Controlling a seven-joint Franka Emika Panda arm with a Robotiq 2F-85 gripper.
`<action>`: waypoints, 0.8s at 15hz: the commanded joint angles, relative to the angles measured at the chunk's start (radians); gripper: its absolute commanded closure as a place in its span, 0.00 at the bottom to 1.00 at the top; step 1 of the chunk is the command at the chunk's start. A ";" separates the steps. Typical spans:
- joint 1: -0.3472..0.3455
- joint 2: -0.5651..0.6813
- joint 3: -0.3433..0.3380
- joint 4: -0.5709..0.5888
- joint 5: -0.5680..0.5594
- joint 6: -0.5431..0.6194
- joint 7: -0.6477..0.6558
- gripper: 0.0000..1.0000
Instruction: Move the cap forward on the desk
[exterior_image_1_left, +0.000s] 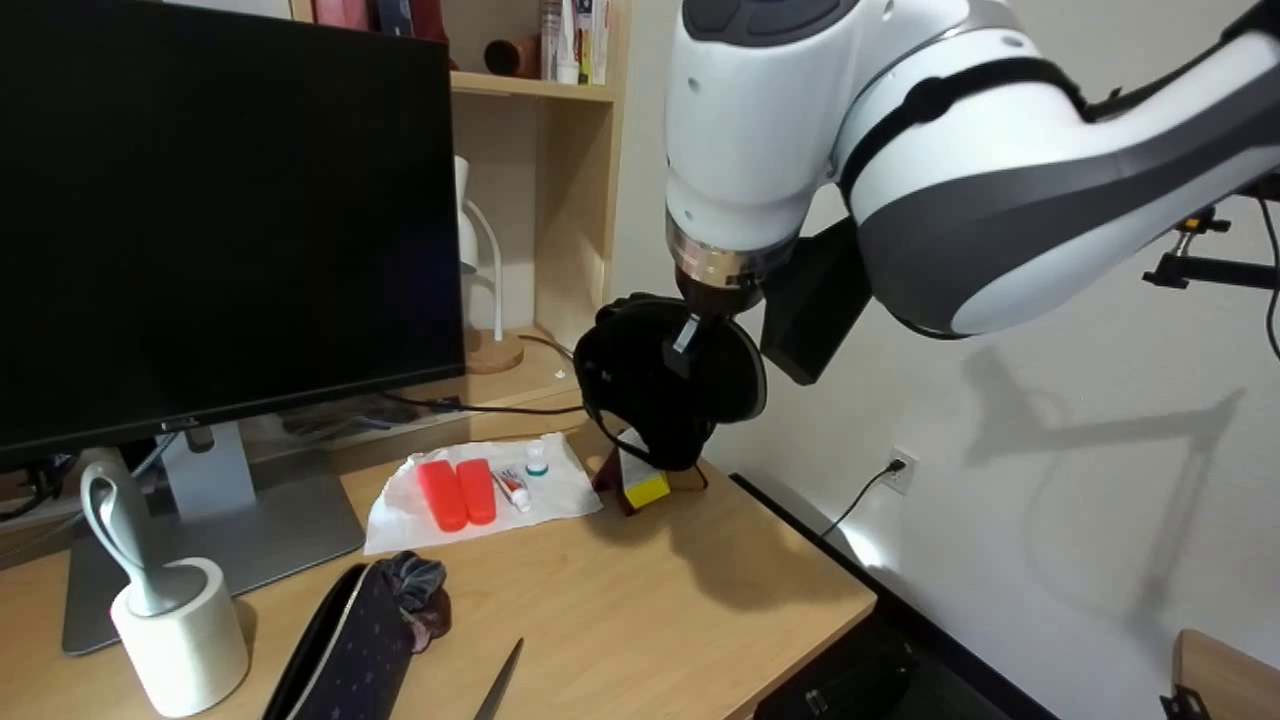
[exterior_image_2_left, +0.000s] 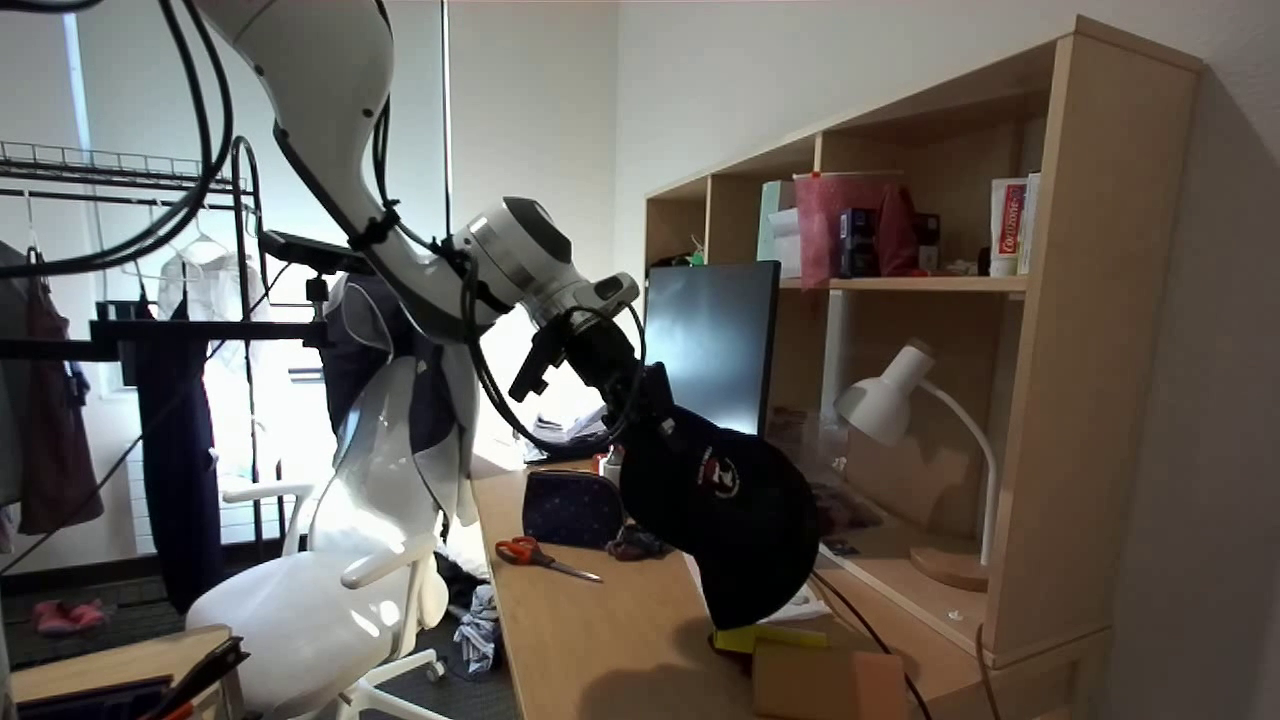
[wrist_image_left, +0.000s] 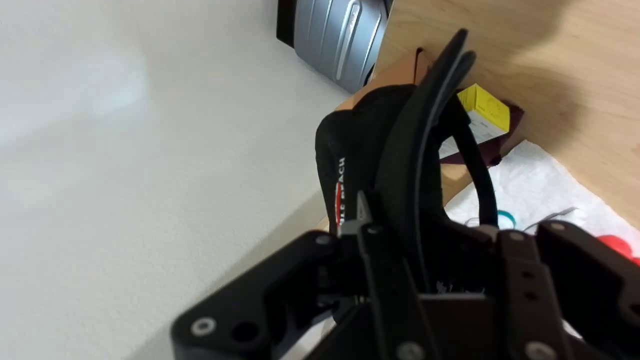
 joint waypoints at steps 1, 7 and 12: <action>-0.019 0.009 0.009 0.102 0.160 -0.035 -0.218 0.92; -0.015 0.012 0.010 0.233 0.236 -0.119 -0.325 0.89; -0.012 0.036 0.008 0.280 0.236 -0.135 -0.329 0.89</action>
